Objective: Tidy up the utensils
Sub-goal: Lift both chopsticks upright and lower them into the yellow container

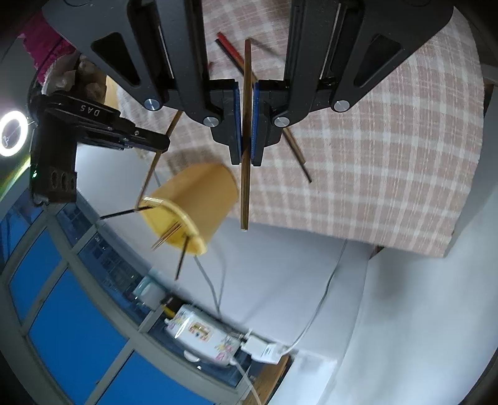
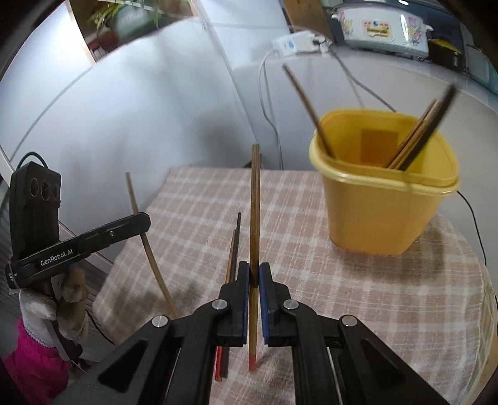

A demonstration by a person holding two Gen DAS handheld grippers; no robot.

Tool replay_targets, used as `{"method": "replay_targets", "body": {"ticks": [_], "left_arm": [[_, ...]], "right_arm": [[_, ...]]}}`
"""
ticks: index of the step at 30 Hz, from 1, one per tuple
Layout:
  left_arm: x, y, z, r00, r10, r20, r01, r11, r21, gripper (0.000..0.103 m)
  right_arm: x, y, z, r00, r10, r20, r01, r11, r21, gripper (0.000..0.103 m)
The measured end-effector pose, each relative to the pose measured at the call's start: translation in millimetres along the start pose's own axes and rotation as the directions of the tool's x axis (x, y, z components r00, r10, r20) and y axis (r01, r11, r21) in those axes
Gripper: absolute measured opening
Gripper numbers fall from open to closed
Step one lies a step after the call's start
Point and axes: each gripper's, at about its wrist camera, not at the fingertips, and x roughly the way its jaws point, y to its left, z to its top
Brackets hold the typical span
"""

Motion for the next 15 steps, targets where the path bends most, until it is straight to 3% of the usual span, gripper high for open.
{"method": "replay_targets", "body": {"ticks": [6,15], "left_arm": [[4,-27,0,0.999,-0.021,0.033,0.020,1.000,0.018,0.003],[9,-60,29,0.993,-0.058,0.102,0.054,0.998,0.043,0.003]], "right_arm": [[-18,-8,3,0.999,0.000,0.050,-0.002,1.000,0.024,0.004],[-58,-26,10,0.989,0.009,0.146,-0.020,0.997,0.080,0.004]]}}
